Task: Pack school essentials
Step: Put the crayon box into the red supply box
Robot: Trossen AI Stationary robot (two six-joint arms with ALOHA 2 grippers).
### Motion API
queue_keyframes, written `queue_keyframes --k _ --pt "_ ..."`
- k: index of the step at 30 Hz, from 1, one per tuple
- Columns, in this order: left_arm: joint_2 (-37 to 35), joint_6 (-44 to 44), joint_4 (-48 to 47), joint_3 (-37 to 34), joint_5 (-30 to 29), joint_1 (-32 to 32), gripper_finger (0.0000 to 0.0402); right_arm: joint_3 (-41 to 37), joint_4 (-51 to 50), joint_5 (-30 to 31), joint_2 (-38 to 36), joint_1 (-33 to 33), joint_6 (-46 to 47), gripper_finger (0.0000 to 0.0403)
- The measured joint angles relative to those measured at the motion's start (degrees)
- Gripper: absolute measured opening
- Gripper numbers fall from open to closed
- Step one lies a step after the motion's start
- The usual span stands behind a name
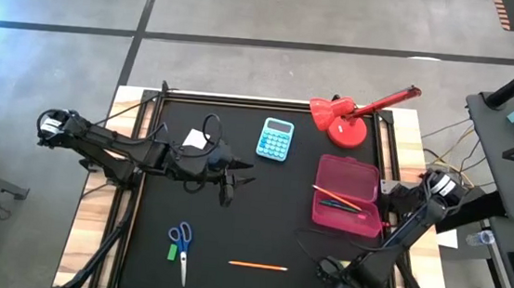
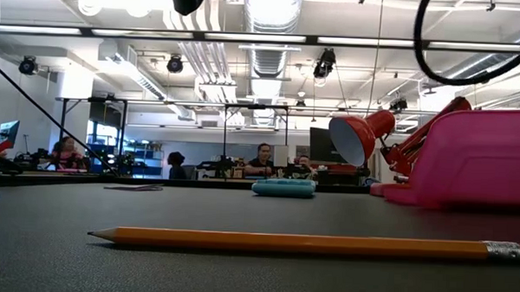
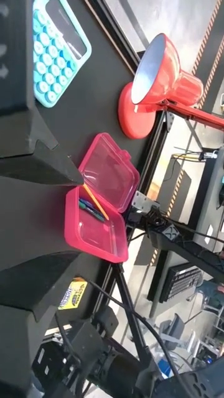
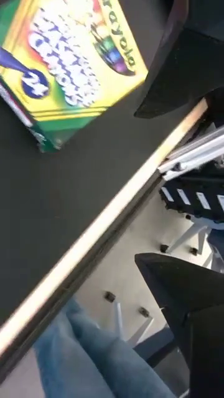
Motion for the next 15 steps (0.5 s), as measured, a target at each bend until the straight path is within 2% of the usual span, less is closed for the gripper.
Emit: queue_keyframes --k 5,10,15 --pt "0.00 0.02 0.02 -0.02 0.00 0.04 0.0167 -0.13 -4.25 1.39 0.46 1.07 -0.70 0.0363" --pt "0.00 0.02 0.04 -0.02 0.00 0.09 0.0167 -0.17 -9.28 9.83 0.44 1.40 -11.02 0.0364" --pt "0.00 0.02 0.04 -0.02 0.00 0.09 0.0167 -0.17 -9.38 10.79 0.44 1.36 -19.56 0.0364"
